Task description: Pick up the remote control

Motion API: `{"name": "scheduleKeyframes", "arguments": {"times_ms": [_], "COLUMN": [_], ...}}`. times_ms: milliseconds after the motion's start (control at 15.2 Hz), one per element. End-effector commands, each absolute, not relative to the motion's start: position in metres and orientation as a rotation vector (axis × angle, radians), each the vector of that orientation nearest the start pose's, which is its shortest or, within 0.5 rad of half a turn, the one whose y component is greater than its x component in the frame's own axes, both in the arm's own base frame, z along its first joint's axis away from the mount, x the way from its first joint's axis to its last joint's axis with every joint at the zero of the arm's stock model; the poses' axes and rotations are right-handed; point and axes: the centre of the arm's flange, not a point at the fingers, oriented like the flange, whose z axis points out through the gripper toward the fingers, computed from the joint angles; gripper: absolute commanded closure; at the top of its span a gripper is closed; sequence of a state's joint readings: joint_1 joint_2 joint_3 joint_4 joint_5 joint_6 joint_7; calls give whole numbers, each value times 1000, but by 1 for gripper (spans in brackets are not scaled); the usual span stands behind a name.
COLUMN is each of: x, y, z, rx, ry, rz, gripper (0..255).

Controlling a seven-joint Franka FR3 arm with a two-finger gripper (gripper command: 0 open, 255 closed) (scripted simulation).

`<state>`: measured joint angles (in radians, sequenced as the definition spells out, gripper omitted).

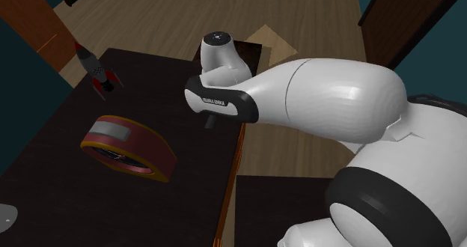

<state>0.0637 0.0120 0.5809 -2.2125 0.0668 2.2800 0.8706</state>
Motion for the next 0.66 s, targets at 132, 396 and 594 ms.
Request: {"name": "scheduleKeyframes", "arguments": {"times_ms": [132,396,594], "x": [427,427,427], "y": [323,323,323], "z": [400,422,428], "rx": [-3032,-3032,-3032], "ry": [409,409,409], "rz": [-2,-2,-2], "gripper": [255,255,255]}}
